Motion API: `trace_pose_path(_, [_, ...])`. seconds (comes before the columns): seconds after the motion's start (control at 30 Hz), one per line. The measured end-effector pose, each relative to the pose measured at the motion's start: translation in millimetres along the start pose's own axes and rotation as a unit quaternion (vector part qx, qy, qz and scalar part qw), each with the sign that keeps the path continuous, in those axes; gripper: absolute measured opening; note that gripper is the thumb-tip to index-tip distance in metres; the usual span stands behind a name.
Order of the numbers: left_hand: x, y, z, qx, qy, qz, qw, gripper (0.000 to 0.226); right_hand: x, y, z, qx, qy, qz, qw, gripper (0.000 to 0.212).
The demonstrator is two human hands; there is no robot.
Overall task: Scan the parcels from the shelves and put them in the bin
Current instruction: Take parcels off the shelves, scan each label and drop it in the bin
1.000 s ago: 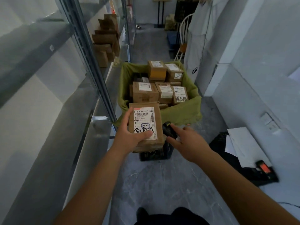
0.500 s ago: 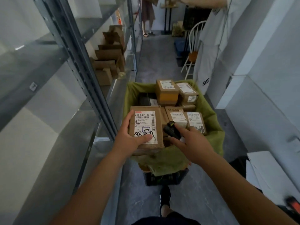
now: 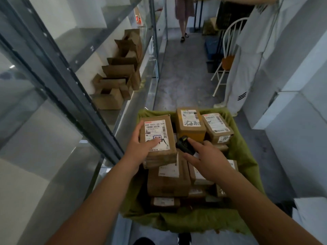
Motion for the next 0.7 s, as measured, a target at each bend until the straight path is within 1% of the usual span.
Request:
trace_pose_path(0.17, [2,9,65,-0.008,-0.036,-0.006,0.999,0.08,7,0,28,-0.017,0.031,0.008,0.999,0.073])
trace_pose_path(0.33, [-5,18,123,-0.029,-0.054,0.0,0.998,0.08,15,-2,37,0.006,0.09,0.029,0.996,0.072])
trace_pose_path(0.43, [-8,27,149,-0.034,-0.039,0.026,0.998,0.083,13,-1,40,0.016,0.114,0.041,0.993,0.073])
trace_pose_path(0.53, [-16,39,163,-0.055,-0.043,0.068,0.995,0.085,10,0,45,0.026,0.131,0.051,0.99,0.073])
trace_pose_path(0.7, [-26,43,172,-0.06,-0.029,0.117,0.991,0.081,12,7,47,0.024,0.15,0.08,0.985,0.073])
Point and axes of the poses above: each hand's wrist, its own z-axis towards the middle knuckle, its own y-axis out of the palm, x = y × z, the point moved 10 cm from there along z, towards the middle knuckle, and after that the axes turned 9 degrees about z, right-handed, at the moved point
